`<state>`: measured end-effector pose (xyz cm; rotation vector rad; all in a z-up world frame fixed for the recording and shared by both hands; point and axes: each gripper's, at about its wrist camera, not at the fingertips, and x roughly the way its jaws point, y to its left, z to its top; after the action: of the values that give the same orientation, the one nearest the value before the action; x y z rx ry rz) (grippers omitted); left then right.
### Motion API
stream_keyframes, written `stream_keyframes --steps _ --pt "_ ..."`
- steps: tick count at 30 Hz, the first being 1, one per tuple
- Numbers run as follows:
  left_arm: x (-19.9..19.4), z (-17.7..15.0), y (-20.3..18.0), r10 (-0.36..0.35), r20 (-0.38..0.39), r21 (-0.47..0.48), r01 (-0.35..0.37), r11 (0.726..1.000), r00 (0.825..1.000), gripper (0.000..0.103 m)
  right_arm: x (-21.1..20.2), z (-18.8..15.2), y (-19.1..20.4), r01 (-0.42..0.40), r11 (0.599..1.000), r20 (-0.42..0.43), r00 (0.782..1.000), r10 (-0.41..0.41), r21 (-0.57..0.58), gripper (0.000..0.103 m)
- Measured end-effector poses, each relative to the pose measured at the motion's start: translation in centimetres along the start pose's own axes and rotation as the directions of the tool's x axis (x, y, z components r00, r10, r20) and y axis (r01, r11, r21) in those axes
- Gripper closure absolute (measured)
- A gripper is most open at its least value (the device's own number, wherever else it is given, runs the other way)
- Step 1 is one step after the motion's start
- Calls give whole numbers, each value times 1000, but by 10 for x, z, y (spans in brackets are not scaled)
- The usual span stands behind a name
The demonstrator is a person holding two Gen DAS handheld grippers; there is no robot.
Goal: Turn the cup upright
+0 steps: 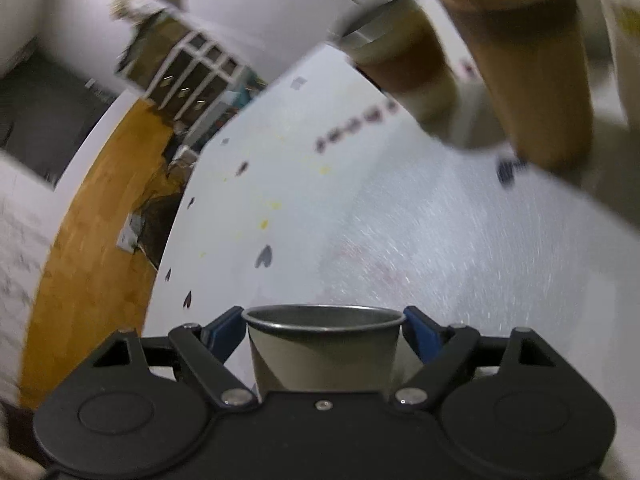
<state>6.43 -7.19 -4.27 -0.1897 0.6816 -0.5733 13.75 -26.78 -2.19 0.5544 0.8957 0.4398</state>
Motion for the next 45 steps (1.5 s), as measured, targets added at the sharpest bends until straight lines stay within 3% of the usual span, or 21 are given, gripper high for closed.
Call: stream_keyframes --steps 5,7,9,13,17,23,27,32,35,45 --pt "2 0 1 20 2 0 -20 1000 1000 41 -23 -12 40 63 957 75 996 -43 -284 18" --pt "0 0 1 38 16 2 -38 999 999 23 -28 -16 49 100 927 105 992 -66 -361 18" --pt "-2 0 2 51 36 3 -51 999 998 14 -29 -17 53 153 895 162 982 -92 -419 18" --pt "-7 0 3 76 64 21 -78 997 995 10 -24 -7 50 226 860 285 953 -98 -458 18" --pt "-8 -1 6 96 77 27 -98 995 992 10 -9 11 44 312 833 405 907 -118 -457 18" --pt "-10 -1 10 113 83 25 -116 993 990 10 20 32 37 426 794 502 846 -180 -434 18" --pt "-12 -1 12 118 87 24 -120 992 989 10 31 41 29 450 801 492 840 -229 -396 18" --pt "-12 -1 14 124 90 17 -126 992 988 9 31 39 27 445 812 490 840 -233 -377 17" --pt "-14 1 13 131 100 23 -134 991 986 8 27 38 27 437 820 483 844 -232 -370 8" --pt "-26 12 7 179 173 42 -188 981 969 8 -44 9 25 384 872 540 823 -174 -303 7"
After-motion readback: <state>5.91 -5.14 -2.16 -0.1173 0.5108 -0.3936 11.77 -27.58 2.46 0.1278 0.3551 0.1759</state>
